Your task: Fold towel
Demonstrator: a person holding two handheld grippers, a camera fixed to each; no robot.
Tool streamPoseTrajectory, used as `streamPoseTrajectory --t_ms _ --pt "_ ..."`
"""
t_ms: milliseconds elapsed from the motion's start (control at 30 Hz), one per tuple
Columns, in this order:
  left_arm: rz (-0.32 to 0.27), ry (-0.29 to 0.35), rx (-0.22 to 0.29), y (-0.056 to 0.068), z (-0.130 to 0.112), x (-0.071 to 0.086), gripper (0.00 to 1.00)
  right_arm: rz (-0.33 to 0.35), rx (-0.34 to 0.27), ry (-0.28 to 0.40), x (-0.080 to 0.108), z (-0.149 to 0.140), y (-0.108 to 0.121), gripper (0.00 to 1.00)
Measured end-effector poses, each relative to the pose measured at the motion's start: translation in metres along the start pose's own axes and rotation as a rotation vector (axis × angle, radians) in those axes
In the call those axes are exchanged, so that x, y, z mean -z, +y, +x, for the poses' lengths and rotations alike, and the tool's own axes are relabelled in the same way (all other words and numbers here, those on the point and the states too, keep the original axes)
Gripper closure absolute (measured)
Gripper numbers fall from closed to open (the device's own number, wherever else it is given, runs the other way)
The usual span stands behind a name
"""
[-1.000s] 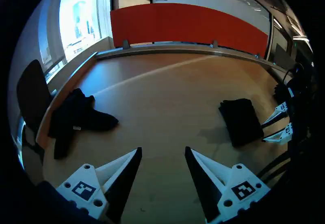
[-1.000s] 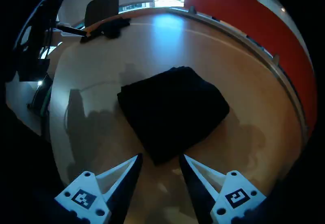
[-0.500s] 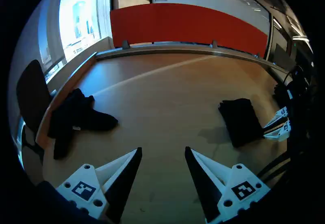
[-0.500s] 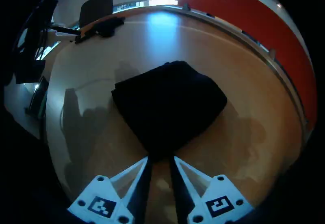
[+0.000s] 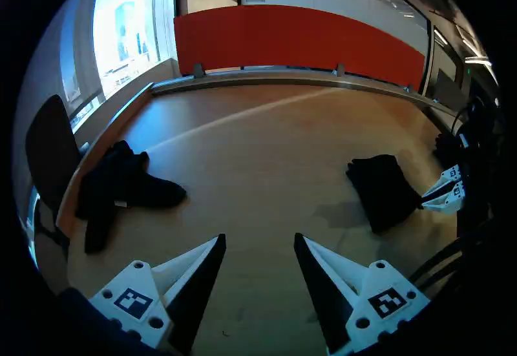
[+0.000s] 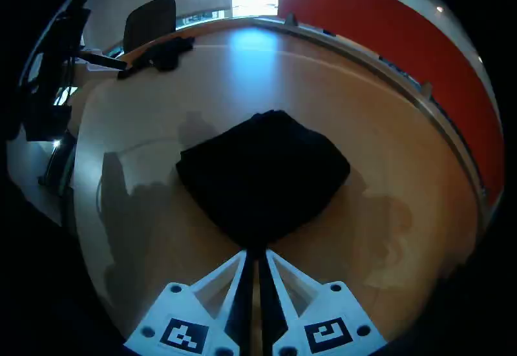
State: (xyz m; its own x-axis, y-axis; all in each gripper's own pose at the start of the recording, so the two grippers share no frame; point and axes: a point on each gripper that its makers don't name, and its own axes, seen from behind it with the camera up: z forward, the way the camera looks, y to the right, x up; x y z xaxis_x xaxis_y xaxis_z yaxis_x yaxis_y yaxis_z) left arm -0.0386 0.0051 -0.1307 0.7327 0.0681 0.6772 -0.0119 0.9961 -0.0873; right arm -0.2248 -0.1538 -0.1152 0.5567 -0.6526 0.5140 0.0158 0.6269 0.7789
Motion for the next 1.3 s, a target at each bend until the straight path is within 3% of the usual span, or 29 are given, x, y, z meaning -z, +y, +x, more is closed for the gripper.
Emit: streamPoseTrajectory --t_ms 300,700,900,1300 --pt "-0.005 0.007 -0.004 0.001 0.005 -0.001 0.22 -0.037 0.054 0.083 0.028 0.049 0.016 0.95" --pt "-0.018 0.032 -0.011 0.007 0.02 -0.003 0.22 -0.094 0.09 0.234 0.082 0.132 0.044 0.95" --pt "-0.025 0.039 -0.013 0.012 0.024 -0.004 0.22 -0.116 0.092 0.264 0.102 0.147 0.058 0.95" --pt "-0.035 0.043 -0.017 0.019 0.03 -0.007 0.22 -0.167 0.063 0.279 0.128 0.148 0.091 0.95"
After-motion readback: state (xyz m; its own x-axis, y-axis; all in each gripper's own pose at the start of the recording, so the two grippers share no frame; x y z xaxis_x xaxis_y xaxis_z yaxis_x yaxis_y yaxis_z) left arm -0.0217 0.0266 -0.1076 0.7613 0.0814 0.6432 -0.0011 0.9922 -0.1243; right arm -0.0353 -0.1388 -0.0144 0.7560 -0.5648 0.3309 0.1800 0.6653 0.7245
